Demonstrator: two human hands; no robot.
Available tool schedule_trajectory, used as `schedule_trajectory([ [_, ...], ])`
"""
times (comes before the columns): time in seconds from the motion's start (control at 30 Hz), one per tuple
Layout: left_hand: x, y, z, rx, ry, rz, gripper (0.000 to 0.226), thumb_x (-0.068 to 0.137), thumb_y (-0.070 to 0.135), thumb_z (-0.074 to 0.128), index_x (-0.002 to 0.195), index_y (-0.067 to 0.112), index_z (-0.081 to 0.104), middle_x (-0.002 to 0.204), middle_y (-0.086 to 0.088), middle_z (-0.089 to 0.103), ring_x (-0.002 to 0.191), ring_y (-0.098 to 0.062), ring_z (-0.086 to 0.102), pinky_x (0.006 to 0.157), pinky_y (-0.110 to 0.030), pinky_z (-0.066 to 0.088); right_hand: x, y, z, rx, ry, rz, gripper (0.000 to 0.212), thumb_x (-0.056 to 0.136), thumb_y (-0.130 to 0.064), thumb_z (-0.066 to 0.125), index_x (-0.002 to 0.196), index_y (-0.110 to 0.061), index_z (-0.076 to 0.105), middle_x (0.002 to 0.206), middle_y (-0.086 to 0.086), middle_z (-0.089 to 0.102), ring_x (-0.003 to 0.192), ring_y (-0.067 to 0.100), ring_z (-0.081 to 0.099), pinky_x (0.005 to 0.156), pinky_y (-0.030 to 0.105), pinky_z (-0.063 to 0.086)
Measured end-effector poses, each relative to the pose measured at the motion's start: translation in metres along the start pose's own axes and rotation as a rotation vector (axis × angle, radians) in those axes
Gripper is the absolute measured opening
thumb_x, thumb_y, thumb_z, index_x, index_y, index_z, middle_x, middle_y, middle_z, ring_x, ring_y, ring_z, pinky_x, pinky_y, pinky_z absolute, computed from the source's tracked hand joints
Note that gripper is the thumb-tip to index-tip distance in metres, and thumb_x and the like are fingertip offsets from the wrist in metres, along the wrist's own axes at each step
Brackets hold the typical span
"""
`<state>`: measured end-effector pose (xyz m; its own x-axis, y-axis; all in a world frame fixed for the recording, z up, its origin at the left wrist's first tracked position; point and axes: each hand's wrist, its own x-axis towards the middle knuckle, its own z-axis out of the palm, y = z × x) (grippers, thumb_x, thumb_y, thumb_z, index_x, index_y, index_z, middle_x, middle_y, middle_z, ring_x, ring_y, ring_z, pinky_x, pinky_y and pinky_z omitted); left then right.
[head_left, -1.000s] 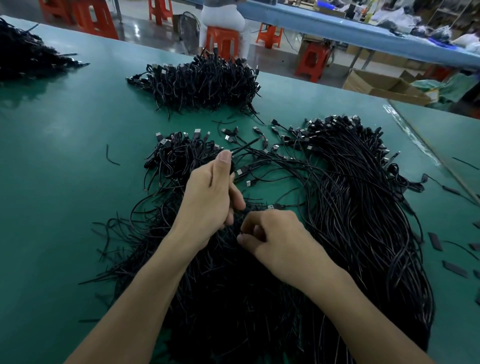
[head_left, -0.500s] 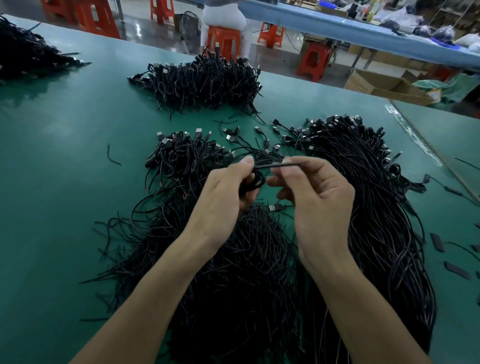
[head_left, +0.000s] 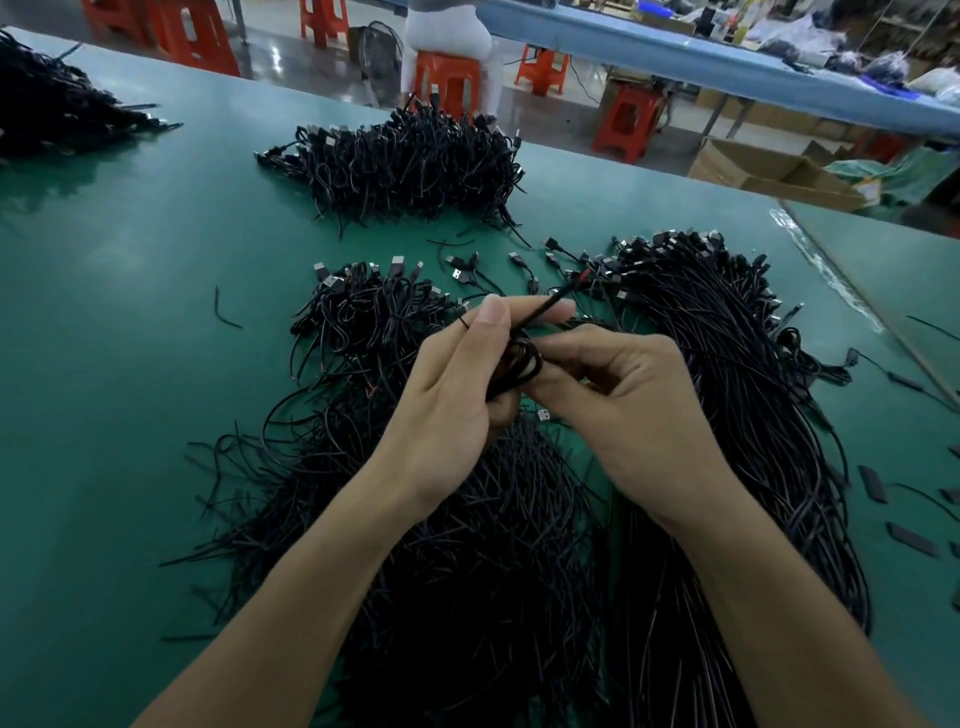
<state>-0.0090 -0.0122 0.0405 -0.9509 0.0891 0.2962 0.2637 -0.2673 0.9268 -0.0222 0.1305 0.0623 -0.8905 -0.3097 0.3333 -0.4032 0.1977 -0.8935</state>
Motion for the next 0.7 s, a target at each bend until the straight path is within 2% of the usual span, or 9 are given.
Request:
schedule_trajectory([
  [0.1, 0.0011, -0.0017, -0.0006, 0.019, 0.024, 0.028, 0.048, 0.107, 0.037, 0.025, 0.121, 0.019, 0.068, 0.050, 0.008, 0.029, 0.041, -0.005, 0.023, 0.042, -0.017, 0.024, -0.0020, -0.0011, -0.0030, 0.032, 0.096, -0.033, 0.004, 0.083, -0.016, 0.077, 0.086, -0.018, 0.078, 0.075, 0.006, 0.074, 0.062, 0.032, 0.060, 0.056, 0.038, 0.050],
  [0.23, 0.0010, -0.0044, -0.0024, -0.020, 0.016, 0.018, 0.051, 0.108, 0.037, 0.024, 0.118, 0.021, 0.071, 0.046, 0.011, 0.027, 0.039, -0.008, 0.017, 0.041, -0.017, 0.020, -0.0024, 0.0025, -0.0013, 0.039, 0.041, 0.040, 0.007, 0.085, -0.012, 0.076, 0.089, -0.018, 0.077, 0.076, -0.003, 0.074, 0.066, 0.007, 0.065, 0.063, 0.022, 0.051],
  [0.4, 0.0012, -0.0055, -0.0066, -0.067, -0.010, -0.002, 0.053, 0.107, 0.040, 0.023, 0.114, 0.022, 0.073, 0.045, 0.014, 0.029, 0.037, -0.008, 0.016, 0.041, -0.016, 0.020, -0.0018, 0.0043, 0.0015, 0.083, 0.016, 0.089, 0.009, 0.090, -0.010, 0.071, 0.094, -0.017, 0.075, 0.083, -0.003, 0.072, 0.069, 0.004, 0.062, 0.067, 0.022, 0.052],
  [0.5, 0.0015, -0.0051, -0.0076, -0.072, -0.024, -0.008, 0.054, 0.107, 0.040, 0.022, 0.115, 0.021, 0.072, 0.045, 0.014, 0.029, 0.037, -0.007, 0.017, 0.040, -0.016, 0.021, -0.0008, 0.0023, 0.0017, 0.080, 0.026, 0.092, 0.015, 0.090, -0.008, 0.070, 0.084, -0.021, 0.074, 0.074, -0.003, 0.070, 0.064, 0.007, 0.060, 0.060, 0.017, 0.046],
  [0.6, 0.0007, -0.0034, -0.0072, -0.054, -0.011, -0.013, 0.052, 0.106, 0.040, 0.023, 0.117, 0.020, 0.070, 0.045, 0.014, 0.028, 0.037, -0.007, 0.017, 0.040, -0.017, 0.020, -0.0010, -0.0004, 0.0019, -0.047, 0.020, 0.089, 0.016, 0.092, -0.012, 0.069, 0.083, -0.024, 0.072, 0.072, -0.010, 0.069, 0.066, 0.004, 0.062, 0.062, 0.016, 0.047],
  [0.7, 0.0005, -0.0028, -0.0040, -0.008, 0.069, -0.015, 0.048, 0.107, 0.037, 0.027, 0.111, 0.015, 0.070, 0.042, 0.013, 0.035, 0.036, -0.003, 0.024, 0.039, -0.016, 0.024, -0.0034, -0.0026, 0.0038, -0.439, 0.025, -0.042, 0.008, 0.095, -0.015, 0.066, 0.090, -0.021, 0.069, 0.085, -0.015, 0.065, 0.079, 0.002, 0.059, 0.073, 0.011, 0.044],
])
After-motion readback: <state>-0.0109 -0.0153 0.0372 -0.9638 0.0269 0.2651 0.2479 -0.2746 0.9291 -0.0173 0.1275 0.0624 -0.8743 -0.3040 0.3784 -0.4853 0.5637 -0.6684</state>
